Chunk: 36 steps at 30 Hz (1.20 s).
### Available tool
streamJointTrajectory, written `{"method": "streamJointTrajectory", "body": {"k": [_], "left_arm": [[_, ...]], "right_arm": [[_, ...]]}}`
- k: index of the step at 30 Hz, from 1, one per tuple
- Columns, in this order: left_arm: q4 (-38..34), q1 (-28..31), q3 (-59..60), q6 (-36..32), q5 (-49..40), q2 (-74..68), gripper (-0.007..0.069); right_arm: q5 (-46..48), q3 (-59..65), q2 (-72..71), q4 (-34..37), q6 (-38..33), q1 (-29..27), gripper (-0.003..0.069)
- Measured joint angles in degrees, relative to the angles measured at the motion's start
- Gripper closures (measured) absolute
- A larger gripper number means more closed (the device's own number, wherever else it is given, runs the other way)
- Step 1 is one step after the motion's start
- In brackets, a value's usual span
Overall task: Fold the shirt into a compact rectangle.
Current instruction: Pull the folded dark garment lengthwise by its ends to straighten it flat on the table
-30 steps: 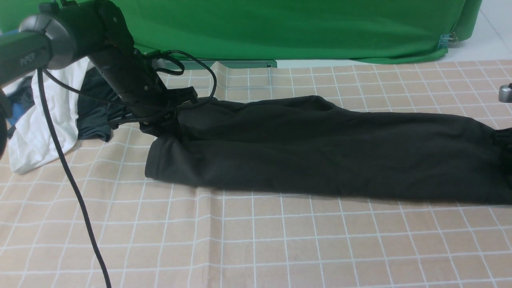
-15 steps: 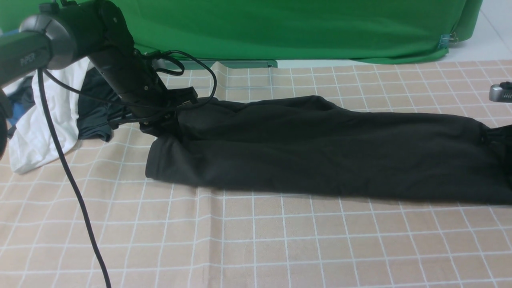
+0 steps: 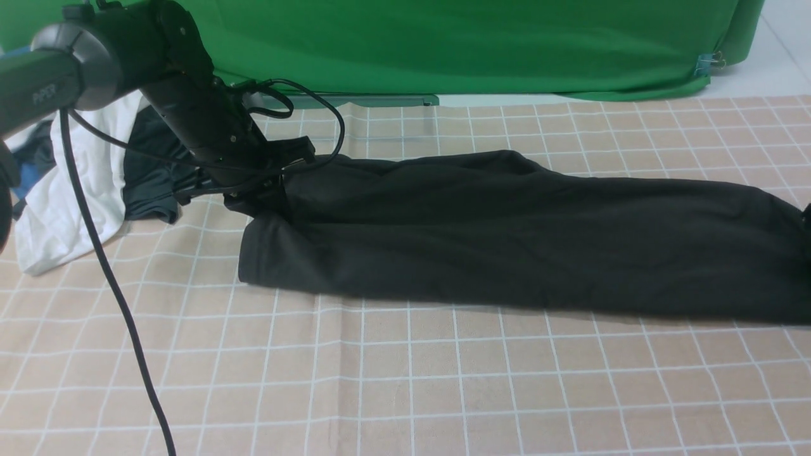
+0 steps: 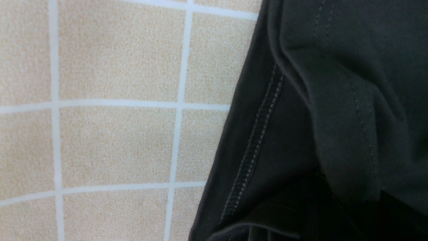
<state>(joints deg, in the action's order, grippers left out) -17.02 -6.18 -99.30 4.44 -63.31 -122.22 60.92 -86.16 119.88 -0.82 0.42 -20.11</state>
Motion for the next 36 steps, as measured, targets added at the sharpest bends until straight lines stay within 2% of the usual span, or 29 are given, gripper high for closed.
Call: {"method": "streamJointTrajectory", "body": {"k": [1, 3, 6, 9, 14, 17, 19, 23, 25, 26, 28, 29, 36], "left_arm": [[0.0, 0.0, 0.0, 0.0, 0.0, 0.0, 0.0592], [0.0, 0.0, 0.0, 0.0, 0.0, 0.0, 0.0592], [0.0, 0.0, 0.0, 0.0, -0.1, 0.0, 0.0592], [0.0, 0.0, 0.0, -0.1, -0.1, 0.0, 0.0592], [0.0, 0.0, 0.0, -0.2, 0.0, 0.0, 0.0592], [0.0, 0.0, 0.0, -0.2, 0.0, 0.0, 0.0592], [0.0, 0.0, 0.0, -0.2, 0.0, 0.0, 0.0592], [0.0, 0.0, 0.0, -0.2, 0.0, 0.0, 0.0592], [0.0, 0.0, 0.0, -0.2, 0.0, 0.0, 0.0592], [-0.1, 0.0, 0.0, -0.2, 0.0, 0.0, 0.0592], [-0.1, 0.0, 0.0, -0.2, 0.0, 0.0, 0.0592], [-0.1, 0.0, 0.0, -0.2, 0.0, 0.0, 0.0592], [0.0, 0.0, 0.0, -0.4, -0.9, 0.2, 0.0592]], "right_arm": [[0.3, -0.3, 0.1, 0.0, -0.4, -0.3, 0.0013], [0.8, -0.6, 0.3, 0.2, -0.4, -0.6, 0.0014], [1.3, -0.8, 0.5, 0.8, -1.3, -1.0, 0.0081], [1.1, -1.0, 1.0, 1.7, -3.4, -1.0, 0.0104], [1.6, -1.7, 2.4, 2.6, -5.8, -1.5, 0.0069], [1.9, -2.1, 2.7, 3.2, -6.2, -1.5, 0.0083], [1.9, -2.1, 2.7, 3.7, -7.0, -1.5, 0.0118], [2.1, -2.1, 2.7, 4.7, -8.5, -1.5, 0.0256], [2.4, -2.1, 2.7, 5.7, -8.8, -1.5, 0.0357], [2.4, -2.1, 2.7, 6.0, -8.9, -1.5, 0.0378], [3.0, -2.1, 2.7, 7.5, -9.2, -1.4, 0.0529], [3.0, -2.1, 2.7, 7.6, -9.2, -1.4, 0.0561], [3.5, -2.7, 2.5, 7.7, -8.8, -1.4, 0.0568]]}}
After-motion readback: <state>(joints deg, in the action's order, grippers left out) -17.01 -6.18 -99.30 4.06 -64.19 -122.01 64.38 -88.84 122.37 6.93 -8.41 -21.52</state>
